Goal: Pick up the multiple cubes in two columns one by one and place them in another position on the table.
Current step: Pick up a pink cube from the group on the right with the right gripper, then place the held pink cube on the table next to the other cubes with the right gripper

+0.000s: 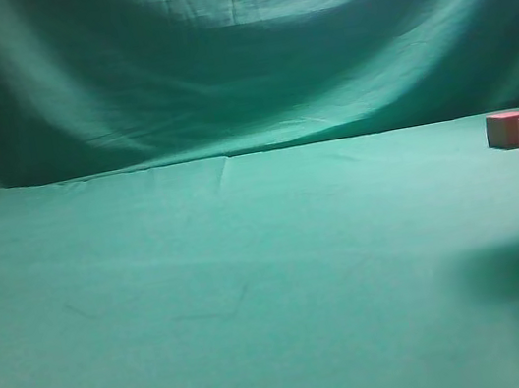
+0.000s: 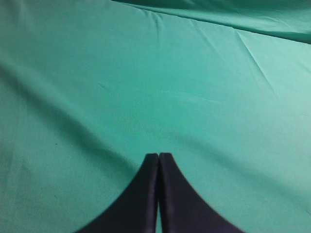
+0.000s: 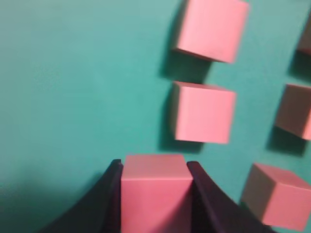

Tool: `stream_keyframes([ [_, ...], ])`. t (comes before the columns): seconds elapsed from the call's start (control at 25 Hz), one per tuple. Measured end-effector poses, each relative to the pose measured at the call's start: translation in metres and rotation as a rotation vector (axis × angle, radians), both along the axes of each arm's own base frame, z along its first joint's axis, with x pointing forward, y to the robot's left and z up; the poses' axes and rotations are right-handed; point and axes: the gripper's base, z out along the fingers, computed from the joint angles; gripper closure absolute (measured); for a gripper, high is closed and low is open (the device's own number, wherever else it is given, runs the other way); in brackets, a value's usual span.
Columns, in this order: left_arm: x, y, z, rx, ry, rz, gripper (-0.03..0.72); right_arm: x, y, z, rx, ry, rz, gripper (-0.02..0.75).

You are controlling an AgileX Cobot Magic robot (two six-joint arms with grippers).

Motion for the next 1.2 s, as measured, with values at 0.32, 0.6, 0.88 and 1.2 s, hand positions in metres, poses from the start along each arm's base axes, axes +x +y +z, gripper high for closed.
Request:
stream_keyframes([
  [0.32,0.0,0.0,0.0,0.0,0.0,0.0,0.688,0.027,0.04,0.047,0.299,-0.072,0.225,0.475],
  [0.6,0.0,0.0,0.0,0.0,0.0,0.0,0.688,0.06,0.093,0.049,0.239,-0.079,0.453,0.475],
  [0.88,0.0,0.0,0.0,0.0,0.0,0.0,0.688,0.082,0.15,0.017,0.072,-0.082,0.625,0.475],
  [1.2,0.0,0.0,0.0,0.0,0.0,0.0,0.688,0.104,0.166,-0.013,0.019,-0.07,0.644,0.475],
])
